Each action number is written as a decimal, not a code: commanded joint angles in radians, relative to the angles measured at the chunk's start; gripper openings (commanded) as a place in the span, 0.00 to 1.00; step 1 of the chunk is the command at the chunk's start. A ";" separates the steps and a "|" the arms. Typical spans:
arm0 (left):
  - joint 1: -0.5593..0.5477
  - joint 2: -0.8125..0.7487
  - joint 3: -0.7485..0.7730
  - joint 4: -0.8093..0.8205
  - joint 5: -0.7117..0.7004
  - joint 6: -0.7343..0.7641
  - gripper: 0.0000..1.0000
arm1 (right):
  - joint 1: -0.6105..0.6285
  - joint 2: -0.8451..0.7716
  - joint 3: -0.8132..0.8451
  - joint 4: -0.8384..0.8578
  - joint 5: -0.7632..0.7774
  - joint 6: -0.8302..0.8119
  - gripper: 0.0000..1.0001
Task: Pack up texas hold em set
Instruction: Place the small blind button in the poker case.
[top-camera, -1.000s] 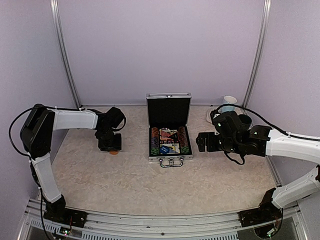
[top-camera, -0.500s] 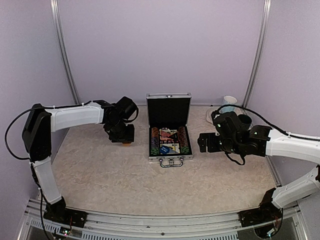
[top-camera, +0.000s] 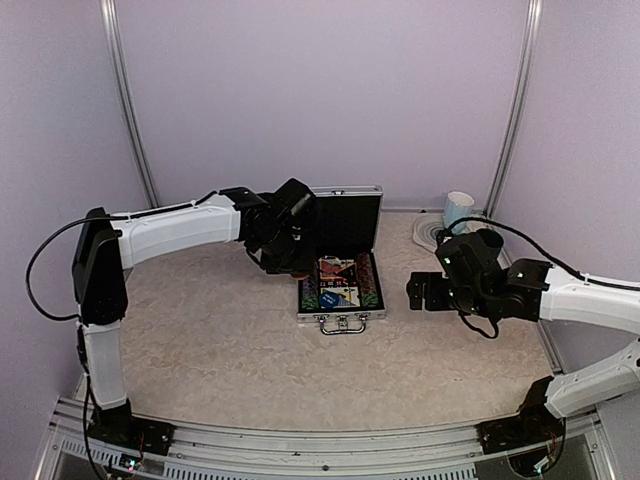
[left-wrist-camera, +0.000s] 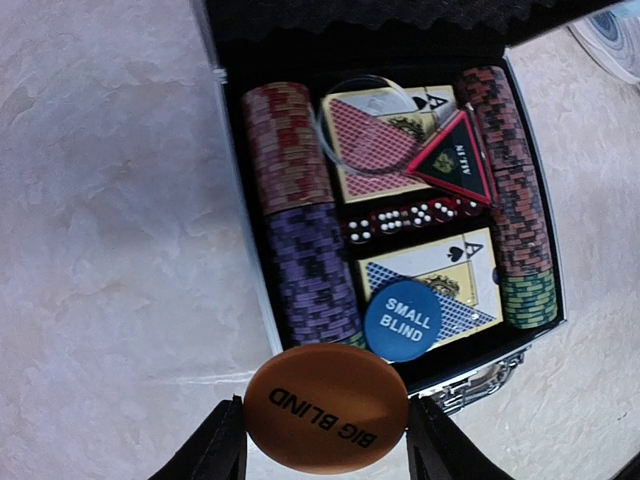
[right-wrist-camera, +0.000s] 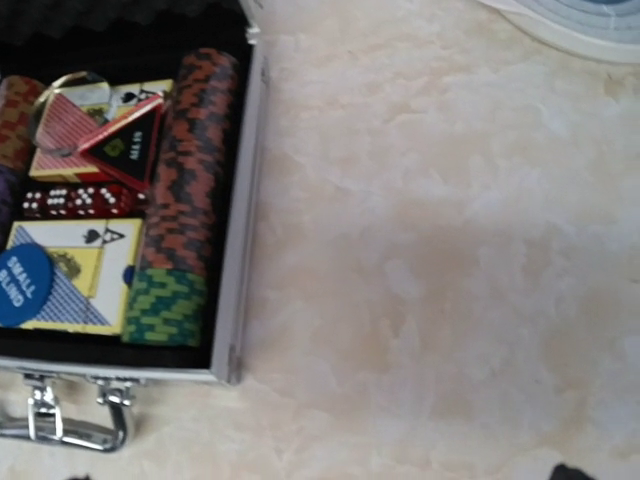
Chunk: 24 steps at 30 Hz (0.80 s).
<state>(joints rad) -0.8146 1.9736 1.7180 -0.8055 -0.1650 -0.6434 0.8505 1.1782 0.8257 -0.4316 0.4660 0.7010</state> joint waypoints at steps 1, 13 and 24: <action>-0.043 0.067 0.087 -0.019 0.026 -0.010 0.54 | -0.011 -0.058 -0.030 -0.032 0.030 0.037 0.99; -0.136 0.216 0.249 0.051 0.092 -0.021 0.53 | -0.013 -0.126 -0.042 -0.070 0.035 0.066 0.99; -0.142 0.303 0.248 0.161 0.129 -0.038 0.53 | -0.013 -0.172 -0.054 -0.089 0.039 0.074 0.99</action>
<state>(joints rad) -0.9554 2.2471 1.9476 -0.7033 -0.0521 -0.6701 0.8474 1.0355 0.7818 -0.4980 0.4854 0.7616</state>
